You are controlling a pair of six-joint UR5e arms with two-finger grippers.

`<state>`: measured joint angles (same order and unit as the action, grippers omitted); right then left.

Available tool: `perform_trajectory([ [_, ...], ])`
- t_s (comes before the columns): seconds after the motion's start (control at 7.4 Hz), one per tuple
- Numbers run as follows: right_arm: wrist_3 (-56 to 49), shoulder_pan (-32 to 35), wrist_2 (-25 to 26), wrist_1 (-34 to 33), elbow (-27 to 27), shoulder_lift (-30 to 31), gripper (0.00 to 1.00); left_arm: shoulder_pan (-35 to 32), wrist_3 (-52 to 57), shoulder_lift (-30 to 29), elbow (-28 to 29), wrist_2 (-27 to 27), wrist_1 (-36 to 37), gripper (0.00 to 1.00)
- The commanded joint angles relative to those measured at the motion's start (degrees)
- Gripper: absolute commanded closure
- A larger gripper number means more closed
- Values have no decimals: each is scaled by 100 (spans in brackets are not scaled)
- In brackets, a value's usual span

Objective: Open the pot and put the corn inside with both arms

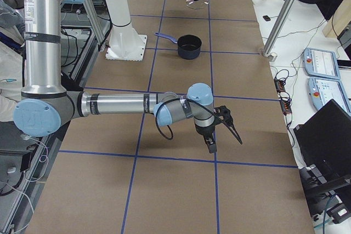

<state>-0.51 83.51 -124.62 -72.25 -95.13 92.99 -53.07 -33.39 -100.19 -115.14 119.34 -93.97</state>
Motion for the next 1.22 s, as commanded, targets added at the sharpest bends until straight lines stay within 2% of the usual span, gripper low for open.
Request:
perform_trajectory([
  [0.0, 7, -2, -1, 0, 12, 0, 0, -904, 1672, 1077, 789, 781, -1173, 100],
  [0.27, 7, -2, -1, 0, 38, 0, 0, -898, 1704, 1388, 1368, 784, -1989, 100],
  [0.54, -2, -2, -9, 9, 38, 0, 0, -898, 1608, 1432, 2177, 819, -3333, 100],
  [0.81, 7, -2, -1, 9, 38, 0, 0, -828, 1155, 1485, 2154, 1143, -3452, 100],
  [1.08, -2, -2, 8, 9, 38, 0, 0, -619, 625, 1433, 2076, 1083, -3611, 100],
])
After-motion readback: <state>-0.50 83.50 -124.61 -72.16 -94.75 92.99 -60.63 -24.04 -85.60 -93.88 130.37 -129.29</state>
